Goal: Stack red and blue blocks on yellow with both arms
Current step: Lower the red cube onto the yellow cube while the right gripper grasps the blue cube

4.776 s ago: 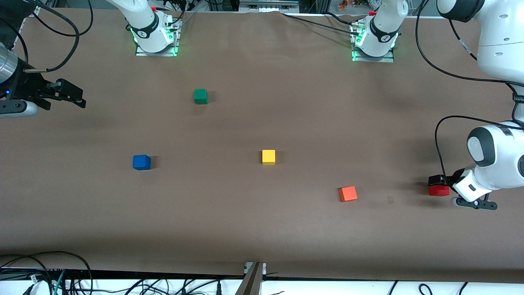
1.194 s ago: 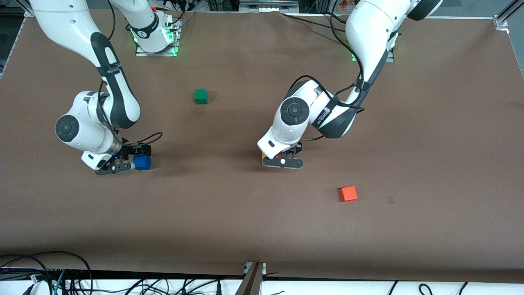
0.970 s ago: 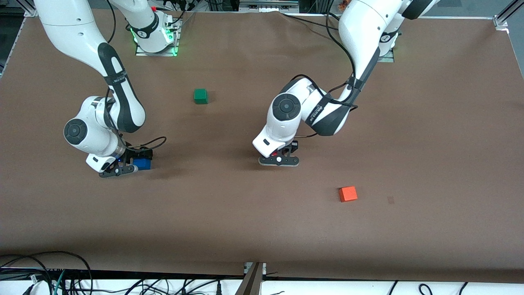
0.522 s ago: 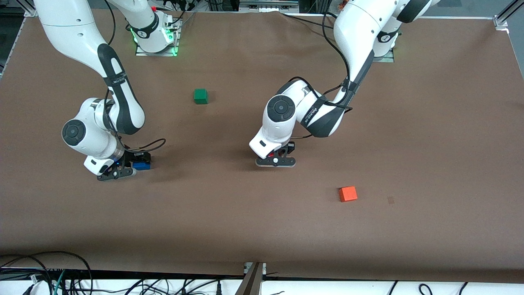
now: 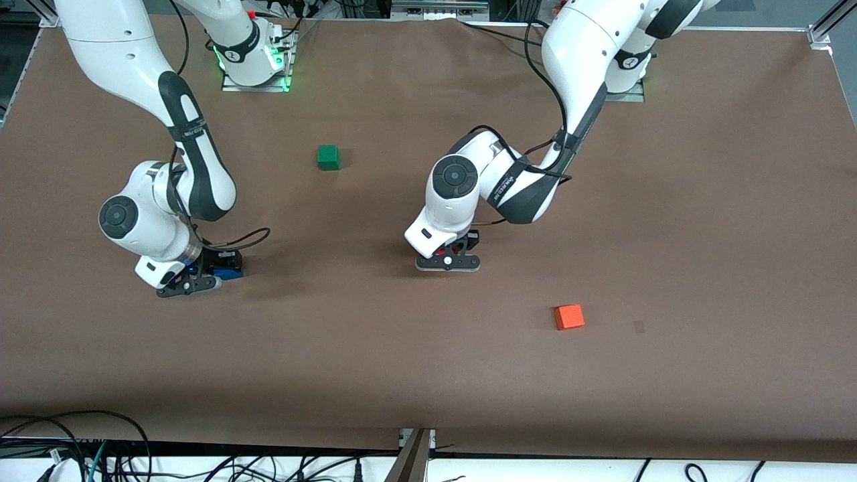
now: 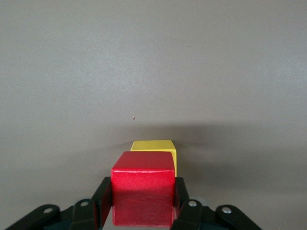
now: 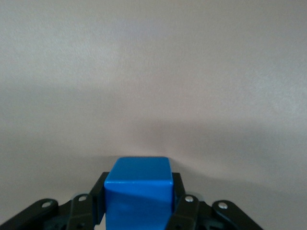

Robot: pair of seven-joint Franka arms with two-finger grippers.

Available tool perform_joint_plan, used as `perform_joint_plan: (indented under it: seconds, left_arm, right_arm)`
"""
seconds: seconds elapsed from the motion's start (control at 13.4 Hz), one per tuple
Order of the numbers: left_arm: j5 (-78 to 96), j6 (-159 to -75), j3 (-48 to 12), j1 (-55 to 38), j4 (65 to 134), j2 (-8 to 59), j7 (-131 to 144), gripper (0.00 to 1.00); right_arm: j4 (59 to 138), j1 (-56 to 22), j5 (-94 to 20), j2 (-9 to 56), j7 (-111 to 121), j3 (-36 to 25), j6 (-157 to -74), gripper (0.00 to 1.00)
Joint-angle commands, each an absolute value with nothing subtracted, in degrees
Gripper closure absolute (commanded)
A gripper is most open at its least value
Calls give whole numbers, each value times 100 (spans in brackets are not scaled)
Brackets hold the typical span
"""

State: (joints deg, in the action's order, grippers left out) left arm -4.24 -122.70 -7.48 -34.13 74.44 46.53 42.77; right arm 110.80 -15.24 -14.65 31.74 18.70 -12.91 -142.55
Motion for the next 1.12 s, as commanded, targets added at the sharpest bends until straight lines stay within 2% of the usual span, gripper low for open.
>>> perform_joint_plan:
  seconds: [0.0,0.22,0.6,0.67,0.9,1.04]
  left_arm:
    - [-554,-12226,-650,-3542,7146,4807,4430,100]
    - [-554,-12226,-580,-3586,7084,4878,4508,100]
    - [-554,-12226,-527,-3665,7022,4931,4518,100]
    - [-554,-12226,-527,-3656,7022,4931,4518,86]
    - [-571,-12164,-527,-3665,7022,4904,4518,97]
    - [-571,-12155,-527,-3665,7031,4896,4517,98]
  right_arm:
    - [10672,-1485,-1644,3217,2022,-1274,-13906,68]
    - [9987,-1494,-1635,3217,1986,-1274,-13115,68]
    - [9230,-1538,-1582,3217,1706,-1274,-12289,67]
    - [9150,-1538,-1582,3217,1670,-1274,-12183,67]
    - [9114,-1564,-1573,3226,1486,-1266,-12155,67]
    - [9079,-1634,-1573,3226,1450,-1266,-12146,67]
